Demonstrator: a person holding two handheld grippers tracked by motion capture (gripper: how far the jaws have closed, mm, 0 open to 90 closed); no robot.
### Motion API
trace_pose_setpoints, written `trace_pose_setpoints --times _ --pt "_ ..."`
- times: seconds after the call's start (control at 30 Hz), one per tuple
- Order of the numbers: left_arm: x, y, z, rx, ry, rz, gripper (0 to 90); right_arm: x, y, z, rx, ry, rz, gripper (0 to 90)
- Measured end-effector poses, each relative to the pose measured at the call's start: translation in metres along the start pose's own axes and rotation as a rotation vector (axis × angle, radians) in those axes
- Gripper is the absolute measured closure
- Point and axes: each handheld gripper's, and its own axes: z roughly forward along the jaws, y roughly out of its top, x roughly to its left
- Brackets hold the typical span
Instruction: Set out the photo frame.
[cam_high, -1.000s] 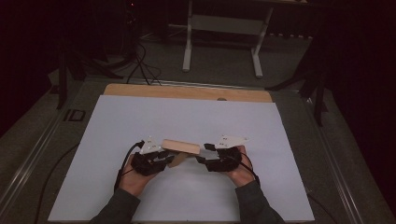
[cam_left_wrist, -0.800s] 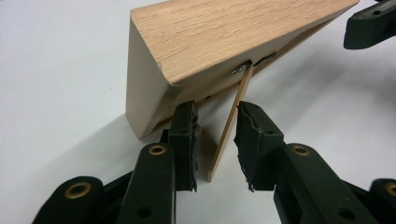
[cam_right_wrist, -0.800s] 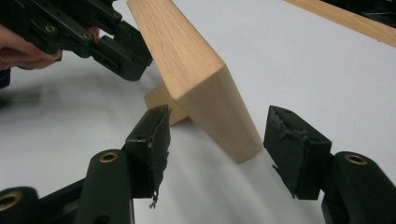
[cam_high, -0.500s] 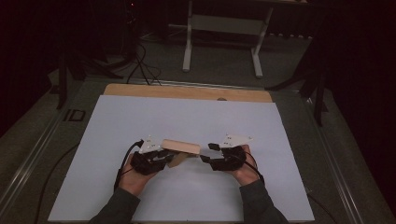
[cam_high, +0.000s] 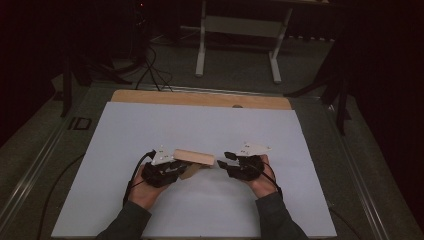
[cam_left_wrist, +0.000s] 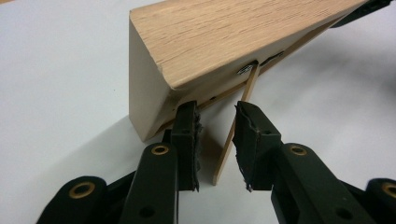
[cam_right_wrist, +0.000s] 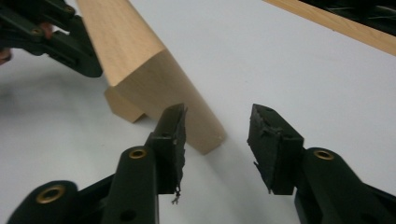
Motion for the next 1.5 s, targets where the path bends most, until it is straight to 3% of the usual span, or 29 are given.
trace_pose_setpoints --times 0.3,0.73,1.2,1.5 --pt "-0.001 0.000 0.004 0.018 0.023 0.008 71.0 0.004 0.000 0.014 0.006 -0.066 0.026 68.1" --pt "-0.003 0.000 0.006 0.032 0.024 0.022 79.5 0.005 0.006 0.025 -0.023 -0.096 0.067 87.1" --pt "-0.002 0.001 0.010 0.036 0.033 0.013 88.9 0.007 0.010 0.036 -0.035 -0.069 0.075 89.5" --pt "-0.001 0.002 0.011 0.035 0.038 0.007 89.5 0.006 0.010 0.038 -0.041 -0.058 0.073 89.7"
